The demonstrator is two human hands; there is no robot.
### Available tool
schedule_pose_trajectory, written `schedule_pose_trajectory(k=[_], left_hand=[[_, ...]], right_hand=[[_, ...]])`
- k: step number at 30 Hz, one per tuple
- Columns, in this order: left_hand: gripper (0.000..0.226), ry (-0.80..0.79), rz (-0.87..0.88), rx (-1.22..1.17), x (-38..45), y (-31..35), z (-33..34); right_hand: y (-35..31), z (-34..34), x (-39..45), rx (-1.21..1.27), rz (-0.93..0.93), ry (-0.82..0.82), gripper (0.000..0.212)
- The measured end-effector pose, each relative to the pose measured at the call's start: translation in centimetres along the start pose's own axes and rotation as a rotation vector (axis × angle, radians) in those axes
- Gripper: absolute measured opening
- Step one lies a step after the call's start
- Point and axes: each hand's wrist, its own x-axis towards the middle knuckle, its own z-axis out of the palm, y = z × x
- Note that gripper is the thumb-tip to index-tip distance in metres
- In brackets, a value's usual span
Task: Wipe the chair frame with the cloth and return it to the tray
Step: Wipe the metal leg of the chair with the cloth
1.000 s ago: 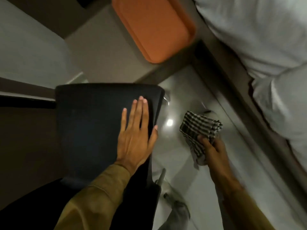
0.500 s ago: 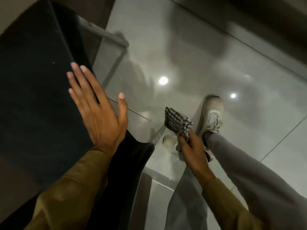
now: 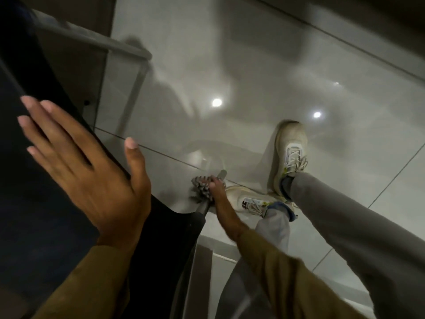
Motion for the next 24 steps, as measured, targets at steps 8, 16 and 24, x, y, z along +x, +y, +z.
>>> schedule_pose_trajectory(k=[8, 16, 24], left_hand=[[0.084, 0.028, 0.021, -0.037, 0.1, 1.0, -0.7], [0.084, 0.098, 0.035, -0.042, 0.1, 0.4, -0.1], [0.083, 0.168, 0.063, -0.081, 0.2, -0.1, 0.8]], right_hand=[[-0.1, 0.7, -5.6, 0.027, -0.043, -0.093, 0.059], [0.1, 1.6, -2.6, -0.017, -0.104, 0.033, 0.036], [-0.1, 0.6, -1.4, -0.004, -0.038, -0.02, 0.05]])
